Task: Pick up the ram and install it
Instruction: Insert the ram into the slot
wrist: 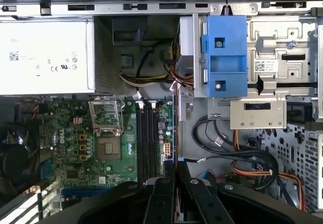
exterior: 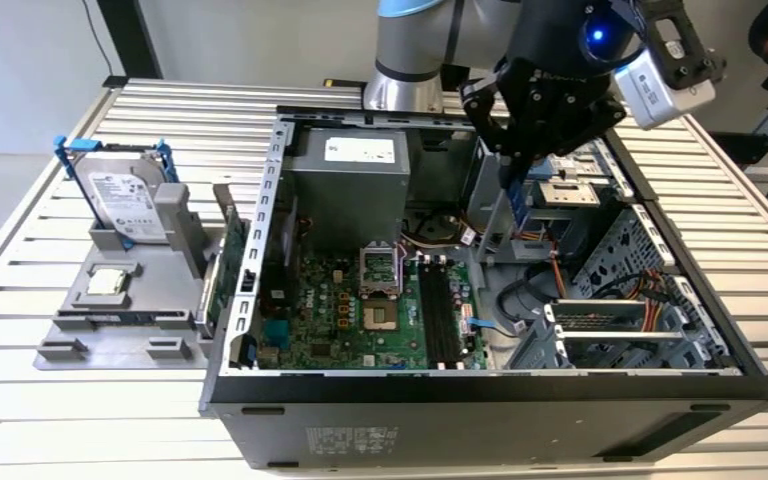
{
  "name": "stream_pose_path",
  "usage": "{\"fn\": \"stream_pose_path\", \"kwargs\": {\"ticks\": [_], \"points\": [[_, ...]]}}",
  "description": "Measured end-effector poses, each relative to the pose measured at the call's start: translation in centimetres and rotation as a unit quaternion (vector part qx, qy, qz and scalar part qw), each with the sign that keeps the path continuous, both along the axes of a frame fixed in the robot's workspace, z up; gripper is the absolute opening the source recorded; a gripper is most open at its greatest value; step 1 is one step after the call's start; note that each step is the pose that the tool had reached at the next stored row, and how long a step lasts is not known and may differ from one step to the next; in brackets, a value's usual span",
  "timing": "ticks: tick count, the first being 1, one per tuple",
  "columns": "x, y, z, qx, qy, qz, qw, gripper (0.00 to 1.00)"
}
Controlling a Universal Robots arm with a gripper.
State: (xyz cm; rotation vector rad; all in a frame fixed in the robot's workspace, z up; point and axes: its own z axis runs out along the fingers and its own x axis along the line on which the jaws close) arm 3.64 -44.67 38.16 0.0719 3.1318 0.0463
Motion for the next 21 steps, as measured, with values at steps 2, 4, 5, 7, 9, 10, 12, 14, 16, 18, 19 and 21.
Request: {"fn": "stream_pose_path", "kwargs": {"ticks": [2,4,5,7,9,10,12,14,16,18,19,21], "points": [[-0.01,0.0,-0.29,-0.0001,0.0,-0.002,1.0,0.0],[-0.01,0.0,-0.6,-0.0002,0.0,-0.005,0.99999,0.0],[-0.02,0.0,-0.77,-0.0002,0.0,-0.007,0.99998,0.0],[-0.02,0.0,-1.13,-0.0003,0.0,-0.01,0.99995,0.0],[-0.02,0.0,-1.48,-0.0003,0.0,-0.012,0.99993,0.0],[-0.02,0.0,-1.67,-0.0003,0.0,-0.013,0.99991,0.0],[-0.02,0.0,-1.79,-0.0005,0.0,-0.015,0.99989,0.0],[-0.02,0.0,-1.79,-0.0006,0.0,-0.015,0.99989,0.0],[-0.02,0.01,-1.85,-0.0004,-0.0003,-0.015,0.99989,0.0],[-0.03,0.0,-2.13,-0.0004,-0.0024,-0.015,0.99989,0.0],[-0.04,0.0,-2.3,-0.0004,-0.0026,-0.015,0.99989,0.0],[-0.05,0.0,-2.67,-0.0004,-0.0028,-0.015,0.99989,0.0]]}}
